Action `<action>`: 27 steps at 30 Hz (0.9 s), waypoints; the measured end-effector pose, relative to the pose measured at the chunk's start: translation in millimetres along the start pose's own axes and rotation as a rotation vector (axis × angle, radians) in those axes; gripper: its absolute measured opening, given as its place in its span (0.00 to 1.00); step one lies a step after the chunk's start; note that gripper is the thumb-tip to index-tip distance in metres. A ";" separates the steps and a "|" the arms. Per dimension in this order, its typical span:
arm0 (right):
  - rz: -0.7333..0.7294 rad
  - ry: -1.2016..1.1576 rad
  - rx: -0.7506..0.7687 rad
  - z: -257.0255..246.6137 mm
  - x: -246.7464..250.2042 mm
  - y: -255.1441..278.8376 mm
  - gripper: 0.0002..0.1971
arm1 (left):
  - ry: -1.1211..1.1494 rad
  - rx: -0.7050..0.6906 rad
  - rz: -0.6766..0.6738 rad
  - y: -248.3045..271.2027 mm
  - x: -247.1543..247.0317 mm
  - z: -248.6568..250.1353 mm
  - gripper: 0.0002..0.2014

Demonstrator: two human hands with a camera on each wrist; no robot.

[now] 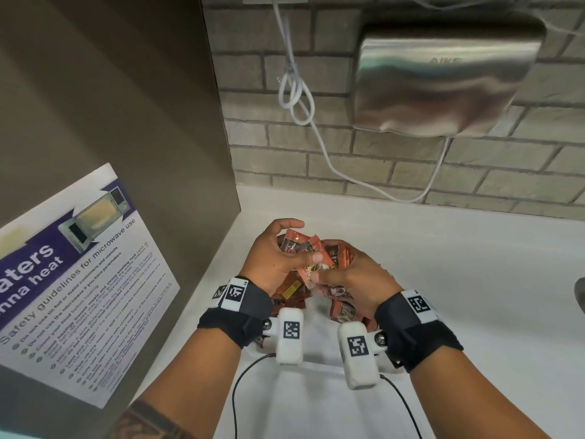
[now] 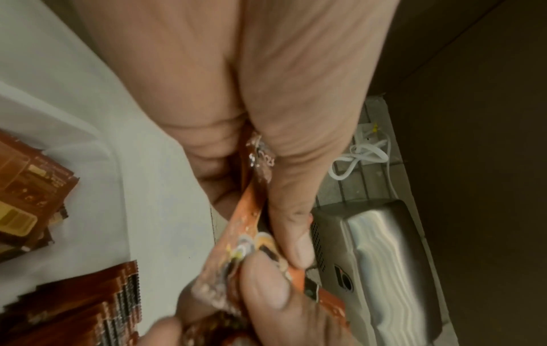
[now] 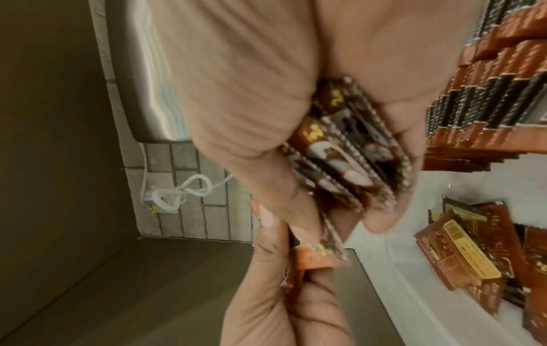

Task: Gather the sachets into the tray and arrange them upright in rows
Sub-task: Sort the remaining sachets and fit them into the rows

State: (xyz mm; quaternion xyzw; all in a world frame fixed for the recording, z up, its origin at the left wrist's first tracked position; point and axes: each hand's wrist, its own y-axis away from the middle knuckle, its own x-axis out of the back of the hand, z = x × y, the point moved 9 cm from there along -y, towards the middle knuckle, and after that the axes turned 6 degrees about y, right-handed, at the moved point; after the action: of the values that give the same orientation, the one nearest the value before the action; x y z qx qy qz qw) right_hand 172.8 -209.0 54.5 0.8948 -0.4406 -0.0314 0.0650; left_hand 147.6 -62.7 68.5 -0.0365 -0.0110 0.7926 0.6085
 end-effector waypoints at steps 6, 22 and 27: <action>-0.108 -0.003 -0.069 4.8 -12.0 4.2 0.20 | -0.138 -0.031 -0.113 1.9 -13.6 12.4 0.26; -0.147 -0.016 -0.063 -1.3 -14.9 7.2 0.29 | -0.119 -0.012 -0.167 11.6 -12.7 24.7 0.13; -0.103 -0.026 -0.081 1.9 -20.2 8.1 0.20 | -0.156 -0.016 -0.134 18.1 -23.5 27.8 0.15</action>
State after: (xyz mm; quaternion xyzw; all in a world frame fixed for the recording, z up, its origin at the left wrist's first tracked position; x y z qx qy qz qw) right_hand 153.9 -198.1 53.8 0.9125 -0.3930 -0.0639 0.0937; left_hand 134.3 -89.3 96.2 0.0212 -0.0673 0.7506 0.6569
